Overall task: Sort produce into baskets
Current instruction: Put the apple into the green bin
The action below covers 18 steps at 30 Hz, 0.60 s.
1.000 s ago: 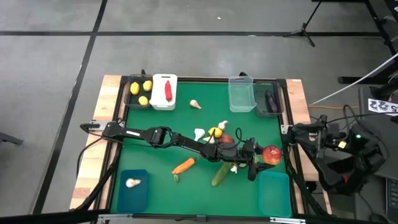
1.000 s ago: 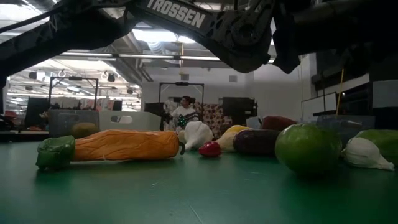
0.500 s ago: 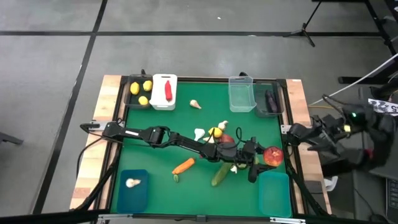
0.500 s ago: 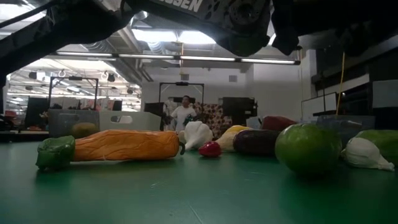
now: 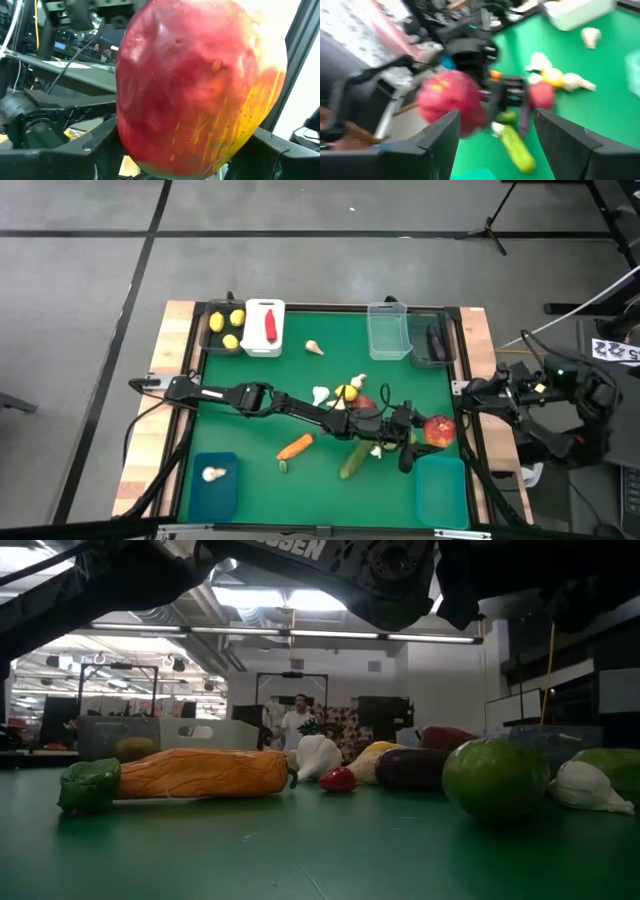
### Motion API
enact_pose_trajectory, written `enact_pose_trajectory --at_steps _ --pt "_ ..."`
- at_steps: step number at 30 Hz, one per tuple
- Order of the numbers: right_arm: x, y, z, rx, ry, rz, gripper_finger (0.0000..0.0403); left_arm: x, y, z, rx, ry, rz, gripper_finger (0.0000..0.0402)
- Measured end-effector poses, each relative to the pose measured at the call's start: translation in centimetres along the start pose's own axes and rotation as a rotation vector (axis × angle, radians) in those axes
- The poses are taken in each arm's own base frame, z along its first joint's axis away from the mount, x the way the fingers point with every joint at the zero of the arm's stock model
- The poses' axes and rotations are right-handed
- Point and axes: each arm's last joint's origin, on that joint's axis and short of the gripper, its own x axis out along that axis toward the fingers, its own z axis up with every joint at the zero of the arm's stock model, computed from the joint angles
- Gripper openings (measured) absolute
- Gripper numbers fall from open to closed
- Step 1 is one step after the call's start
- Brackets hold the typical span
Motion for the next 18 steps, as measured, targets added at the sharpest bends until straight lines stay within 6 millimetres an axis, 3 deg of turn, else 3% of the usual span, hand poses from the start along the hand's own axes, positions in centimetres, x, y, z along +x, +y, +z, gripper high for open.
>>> enact_pose_trajectory --at_steps 6,10,18 --pt "1.4 0.3 -0.4 -0.034 0.0 -0.123 0.0253 0.1 0.7 0.3 -0.014 -0.006 0.012 0.0287" --pt "1.3 1.1 -0.4 -0.102 -0.072 0.015 0.0253 0.1 0.8 0.3 0.0 -0.005 0.014 0.0287" --pt "1.2 1.1 -0.3 -0.226 -0.091 -0.044 0.0253 0.1 1.8 0.6 -0.018 -0.013 0.034 0.0287"
